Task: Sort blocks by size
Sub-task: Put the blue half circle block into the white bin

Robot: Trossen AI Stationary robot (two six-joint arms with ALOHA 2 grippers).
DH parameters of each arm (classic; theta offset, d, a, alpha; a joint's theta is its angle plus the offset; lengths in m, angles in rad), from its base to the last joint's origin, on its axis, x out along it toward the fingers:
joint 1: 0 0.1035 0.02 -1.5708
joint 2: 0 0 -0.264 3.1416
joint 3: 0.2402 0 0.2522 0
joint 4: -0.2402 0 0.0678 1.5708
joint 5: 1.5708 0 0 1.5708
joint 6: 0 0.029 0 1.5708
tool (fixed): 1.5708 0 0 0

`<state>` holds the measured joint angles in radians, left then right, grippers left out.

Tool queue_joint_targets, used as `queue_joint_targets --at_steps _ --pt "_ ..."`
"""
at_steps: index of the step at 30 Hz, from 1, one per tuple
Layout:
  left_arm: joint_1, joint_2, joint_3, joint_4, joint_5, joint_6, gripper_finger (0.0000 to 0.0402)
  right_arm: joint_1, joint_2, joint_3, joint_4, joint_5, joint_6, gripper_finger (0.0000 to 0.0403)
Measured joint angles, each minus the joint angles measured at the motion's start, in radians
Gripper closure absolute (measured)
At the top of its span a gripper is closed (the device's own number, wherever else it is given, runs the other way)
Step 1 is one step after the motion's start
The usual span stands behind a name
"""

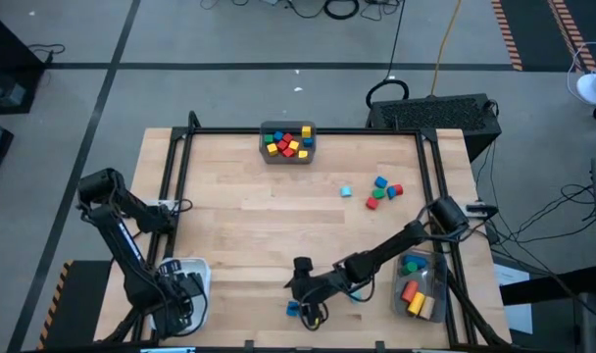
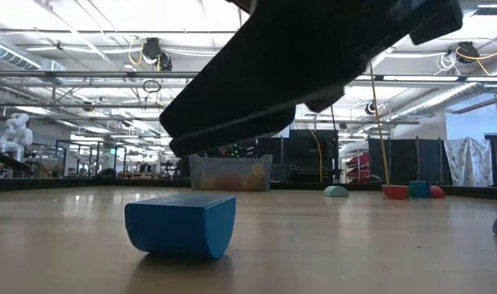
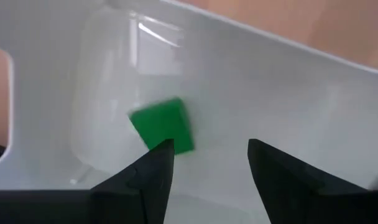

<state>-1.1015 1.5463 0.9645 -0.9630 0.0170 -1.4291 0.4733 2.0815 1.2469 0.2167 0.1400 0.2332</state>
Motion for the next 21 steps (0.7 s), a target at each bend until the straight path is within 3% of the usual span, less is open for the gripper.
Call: queue_joint_targets --at_steps 12,21 --pt "0.01 -0.005 0.115 -0.036 -0.013 0.023 0.0193 0.043 0.012 0.001 -0.026 -0.01 0.023 0.0128" --pt "0.077 -0.012 0.194 -0.068 -0.143 0.089 0.0193 0.037 0.079 0.02 -0.035 -0.011 0.024 0.0128"
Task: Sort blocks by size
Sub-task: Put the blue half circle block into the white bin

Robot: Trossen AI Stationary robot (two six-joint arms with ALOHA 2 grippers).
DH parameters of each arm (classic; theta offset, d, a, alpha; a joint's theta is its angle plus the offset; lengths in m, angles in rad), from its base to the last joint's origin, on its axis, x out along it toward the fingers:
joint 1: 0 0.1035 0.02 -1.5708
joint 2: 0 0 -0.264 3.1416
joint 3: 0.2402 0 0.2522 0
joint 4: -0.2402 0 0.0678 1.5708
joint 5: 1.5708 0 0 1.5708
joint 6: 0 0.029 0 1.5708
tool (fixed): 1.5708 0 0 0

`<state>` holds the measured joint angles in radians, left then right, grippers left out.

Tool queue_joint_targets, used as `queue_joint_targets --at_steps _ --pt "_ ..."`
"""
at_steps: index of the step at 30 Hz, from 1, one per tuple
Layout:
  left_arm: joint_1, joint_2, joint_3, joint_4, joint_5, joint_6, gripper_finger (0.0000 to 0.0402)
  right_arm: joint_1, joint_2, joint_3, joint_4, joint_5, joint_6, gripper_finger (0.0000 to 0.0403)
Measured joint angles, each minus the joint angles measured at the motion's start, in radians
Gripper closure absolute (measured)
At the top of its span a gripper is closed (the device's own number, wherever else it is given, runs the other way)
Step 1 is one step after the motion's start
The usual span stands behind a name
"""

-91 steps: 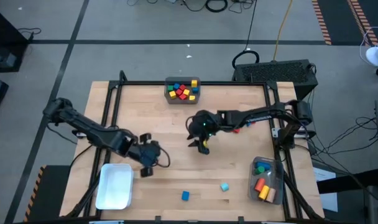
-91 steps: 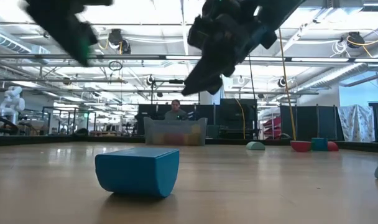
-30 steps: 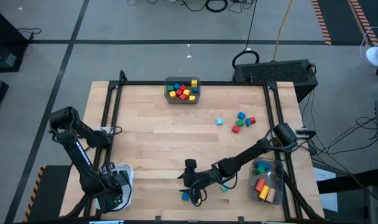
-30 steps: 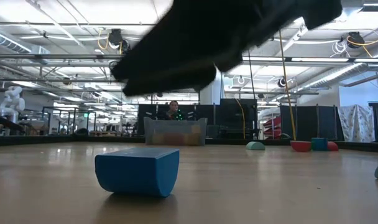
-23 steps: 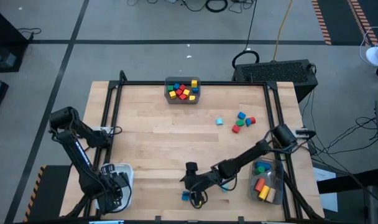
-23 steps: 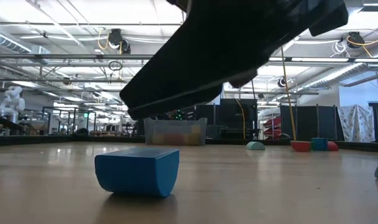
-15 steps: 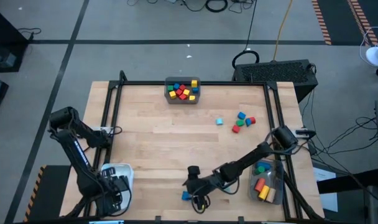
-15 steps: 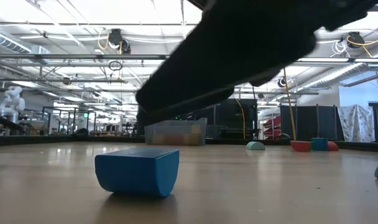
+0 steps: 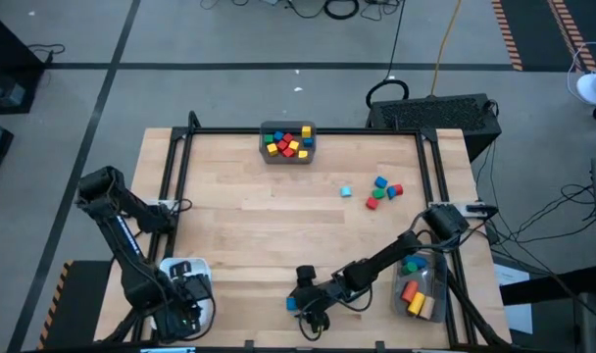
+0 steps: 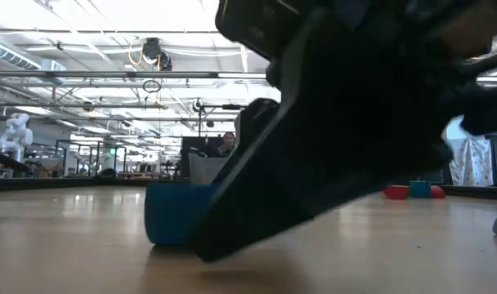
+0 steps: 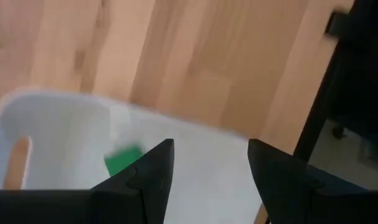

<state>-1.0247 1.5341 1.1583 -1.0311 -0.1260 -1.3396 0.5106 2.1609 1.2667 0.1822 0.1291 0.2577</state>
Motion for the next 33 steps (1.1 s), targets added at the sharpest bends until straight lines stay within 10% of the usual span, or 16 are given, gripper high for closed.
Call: queue_joint_targets --at_steps 33 --pt "0.183 0.037 -0.001 0.373 -0.442 0.671 0.0194 -0.021 0.0 0.004 0.047 0.021 -0.007 0.0239"
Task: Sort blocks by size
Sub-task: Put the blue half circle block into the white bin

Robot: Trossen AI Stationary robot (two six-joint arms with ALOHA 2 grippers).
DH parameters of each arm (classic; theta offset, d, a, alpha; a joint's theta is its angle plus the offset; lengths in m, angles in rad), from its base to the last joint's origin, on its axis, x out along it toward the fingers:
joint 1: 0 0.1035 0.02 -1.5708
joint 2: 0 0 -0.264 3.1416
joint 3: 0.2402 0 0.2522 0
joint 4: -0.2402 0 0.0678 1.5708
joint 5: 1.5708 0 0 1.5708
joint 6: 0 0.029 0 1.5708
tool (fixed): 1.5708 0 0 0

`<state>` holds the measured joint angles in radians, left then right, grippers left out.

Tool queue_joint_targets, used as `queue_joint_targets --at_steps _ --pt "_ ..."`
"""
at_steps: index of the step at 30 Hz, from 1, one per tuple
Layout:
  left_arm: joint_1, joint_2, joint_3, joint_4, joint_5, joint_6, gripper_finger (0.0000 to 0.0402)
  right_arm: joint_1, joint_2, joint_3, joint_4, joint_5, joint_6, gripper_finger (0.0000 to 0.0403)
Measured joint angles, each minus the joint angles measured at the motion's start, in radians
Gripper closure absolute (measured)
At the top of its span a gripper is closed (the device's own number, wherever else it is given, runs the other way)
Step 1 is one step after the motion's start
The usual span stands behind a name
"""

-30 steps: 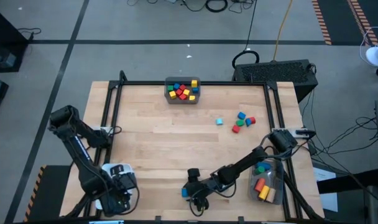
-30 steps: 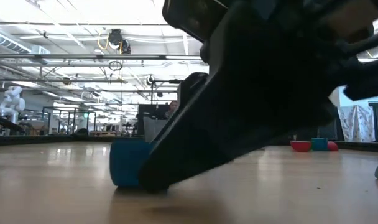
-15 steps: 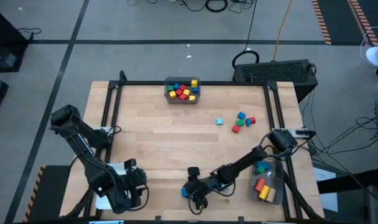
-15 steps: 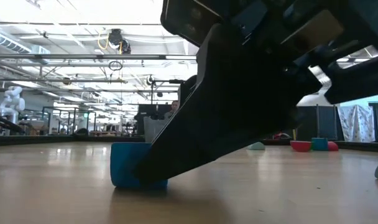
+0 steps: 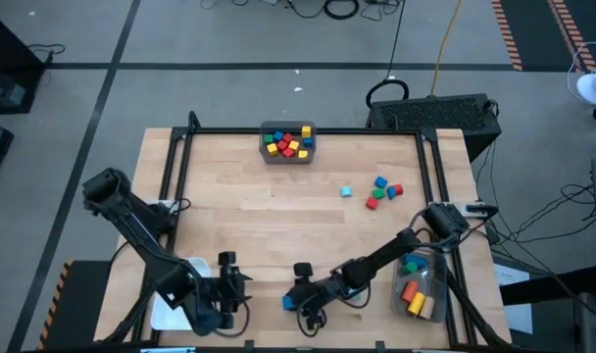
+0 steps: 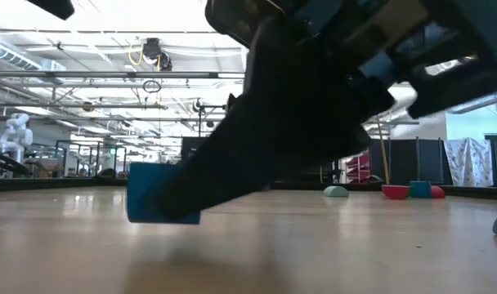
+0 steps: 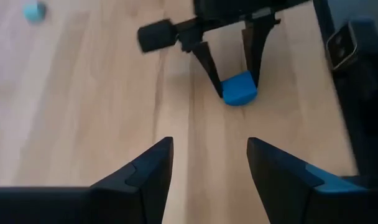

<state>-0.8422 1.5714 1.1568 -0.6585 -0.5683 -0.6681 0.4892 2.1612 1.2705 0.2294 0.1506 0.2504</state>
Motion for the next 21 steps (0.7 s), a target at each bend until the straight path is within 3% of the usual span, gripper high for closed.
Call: queue_joint_targets --at_steps 7,21 --pt "-0.012 0.093 0.0 0.053 -0.047 0.272 0.0194 -0.034 0.0 -0.001 0.088 -0.081 0.021 0.0242" --pt "-0.024 0.167 -0.001 0.134 -0.119 0.393 0.0194 -0.123 -0.001 -0.001 0.309 -0.238 0.094 0.024"
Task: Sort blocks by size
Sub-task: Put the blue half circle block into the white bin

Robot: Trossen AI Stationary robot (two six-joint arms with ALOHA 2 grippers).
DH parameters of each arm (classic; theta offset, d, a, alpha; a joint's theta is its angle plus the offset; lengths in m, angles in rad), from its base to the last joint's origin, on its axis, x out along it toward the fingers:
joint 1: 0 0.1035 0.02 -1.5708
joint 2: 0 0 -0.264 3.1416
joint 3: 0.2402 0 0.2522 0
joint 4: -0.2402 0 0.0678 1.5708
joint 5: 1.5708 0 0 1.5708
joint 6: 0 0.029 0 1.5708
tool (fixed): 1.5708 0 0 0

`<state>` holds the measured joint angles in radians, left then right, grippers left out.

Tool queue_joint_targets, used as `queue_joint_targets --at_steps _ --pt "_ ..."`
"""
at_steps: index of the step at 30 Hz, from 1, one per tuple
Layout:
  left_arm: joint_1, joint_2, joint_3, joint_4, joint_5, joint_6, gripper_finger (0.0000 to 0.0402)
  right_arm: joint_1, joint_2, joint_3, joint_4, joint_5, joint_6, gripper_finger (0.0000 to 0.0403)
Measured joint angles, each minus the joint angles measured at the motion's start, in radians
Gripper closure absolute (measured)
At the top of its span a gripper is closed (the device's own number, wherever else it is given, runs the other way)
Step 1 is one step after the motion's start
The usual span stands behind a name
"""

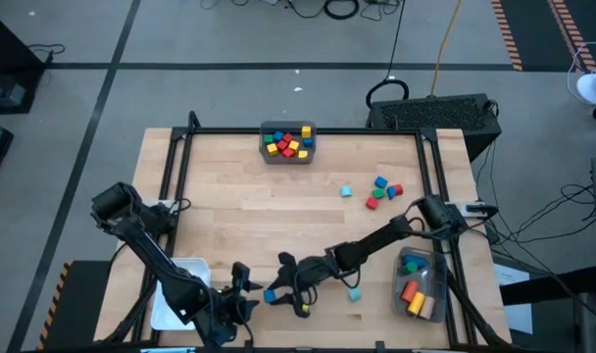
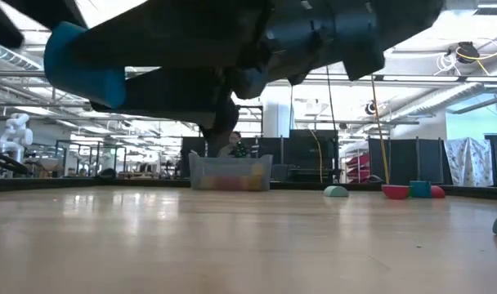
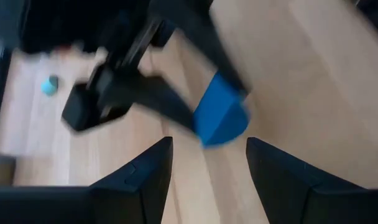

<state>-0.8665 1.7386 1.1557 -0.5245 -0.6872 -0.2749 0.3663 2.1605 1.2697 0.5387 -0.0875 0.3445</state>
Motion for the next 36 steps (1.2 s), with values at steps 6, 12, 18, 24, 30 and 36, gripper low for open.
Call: queue_joint_targets --at_steps 6,12,18,24,30,36 --pt "0.0 0.0 0.0 0.078 -0.002 0.08 0.0195 -0.013 0.0 0.0 0.028 -0.024 0.011 0.024" --pt "0.0 0.0 0.0 0.075 -0.002 0.079 0.0195 -0.014 0.0 0.0 0.079 -0.053 0.015 0.024" --pt "0.002 0.0 0.0 0.097 -0.005 0.074 0.0195 -0.028 0.0 0.0 0.165 -0.072 0.059 0.0239" --pt "0.002 -0.001 0.0 0.107 -0.042 0.074 0.0195 -0.039 0.0 0.0 0.169 -0.073 0.063 0.0239" --pt "0.002 -0.001 0.0 0.108 -0.079 0.075 0.02 -0.04 0.0 0.0 0.187 -0.072 0.063 0.0239" --pt "0.002 -0.001 0.0 0.107 -0.081 0.071 0.0254 -0.04 -0.001 0.0 0.197 -0.072 0.064 0.0239"
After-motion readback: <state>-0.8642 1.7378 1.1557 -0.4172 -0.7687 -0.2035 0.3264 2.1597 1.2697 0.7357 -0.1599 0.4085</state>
